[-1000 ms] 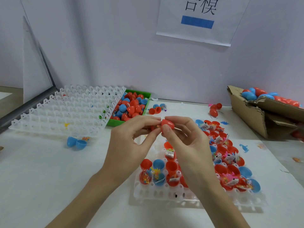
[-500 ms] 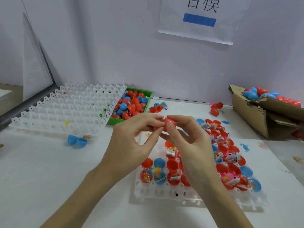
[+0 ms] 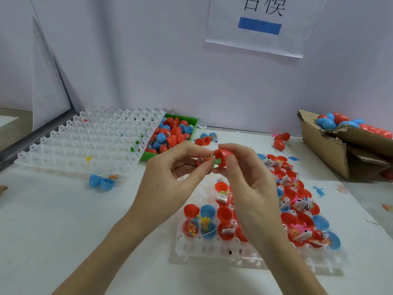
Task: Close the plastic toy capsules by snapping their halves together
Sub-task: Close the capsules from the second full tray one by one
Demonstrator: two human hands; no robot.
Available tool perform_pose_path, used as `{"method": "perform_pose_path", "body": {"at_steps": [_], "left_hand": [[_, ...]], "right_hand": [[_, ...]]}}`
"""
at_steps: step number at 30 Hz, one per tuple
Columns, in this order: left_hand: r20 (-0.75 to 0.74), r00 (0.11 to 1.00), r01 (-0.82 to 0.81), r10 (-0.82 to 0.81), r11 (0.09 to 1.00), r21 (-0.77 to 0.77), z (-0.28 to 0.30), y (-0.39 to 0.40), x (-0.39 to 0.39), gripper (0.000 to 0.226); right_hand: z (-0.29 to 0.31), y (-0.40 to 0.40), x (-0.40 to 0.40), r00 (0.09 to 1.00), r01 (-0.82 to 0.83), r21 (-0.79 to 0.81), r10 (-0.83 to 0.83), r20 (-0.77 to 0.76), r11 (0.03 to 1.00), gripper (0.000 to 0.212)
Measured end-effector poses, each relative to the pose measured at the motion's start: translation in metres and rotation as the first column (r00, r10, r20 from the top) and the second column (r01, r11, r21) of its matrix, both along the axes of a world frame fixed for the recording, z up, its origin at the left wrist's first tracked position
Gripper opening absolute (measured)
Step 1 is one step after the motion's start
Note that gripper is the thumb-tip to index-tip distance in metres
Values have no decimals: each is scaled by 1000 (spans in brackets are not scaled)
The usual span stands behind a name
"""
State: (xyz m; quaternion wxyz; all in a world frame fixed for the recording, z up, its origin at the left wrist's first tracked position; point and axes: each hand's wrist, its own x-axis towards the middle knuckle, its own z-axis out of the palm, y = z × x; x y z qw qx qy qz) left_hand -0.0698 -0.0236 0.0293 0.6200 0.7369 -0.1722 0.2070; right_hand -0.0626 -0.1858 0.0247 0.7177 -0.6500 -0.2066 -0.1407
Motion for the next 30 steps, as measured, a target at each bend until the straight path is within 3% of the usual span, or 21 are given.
{"method": "perform_pose_path", "body": {"at_steps": [3, 5, 8, 13, 16, 20, 27, 30], "left_hand": [[3, 999, 36, -36, 999, 16, 1, 1, 0, 17], [-4, 998, 67, -67, 998, 19, 2, 2, -1, 16], [-9, 997, 76, -76, 997, 9, 2, 3, -1, 16], [0, 999, 53, -53, 999, -4, 1, 2, -1, 17], [17, 999, 29, -29, 1000, -4, -1, 1, -2, 19], [46, 999, 13, -14, 1000, 10, -2, -2, -2, 18], [-41, 991, 125, -130, 986, -109, 1, 2, 2, 17], [-87, 979, 172, -186, 974, -147, -2, 4, 5, 17]], "right_hand": [[4, 2, -2, 978, -61, 193, 97, -184, 979, 25], [6, 2, -2, 967, -67, 237, 121, -223, 969, 24], [8, 1, -2, 977, -82, 191, 117, -176, 978, 24], [5, 2, -4, 999, -25, -34, 24, -43, 999, 20], [4, 3, -5, 1000, -18, -62, 19, 11, 998, 22], [4, 3, -6, 1000, -3, -34, 3, 0, 999, 22], [10, 1, -6, 960, -96, 304, 168, -222, 948, 25], [7, 0, -6, 992, -19, 115, 33, -121, 993, 19]]}}
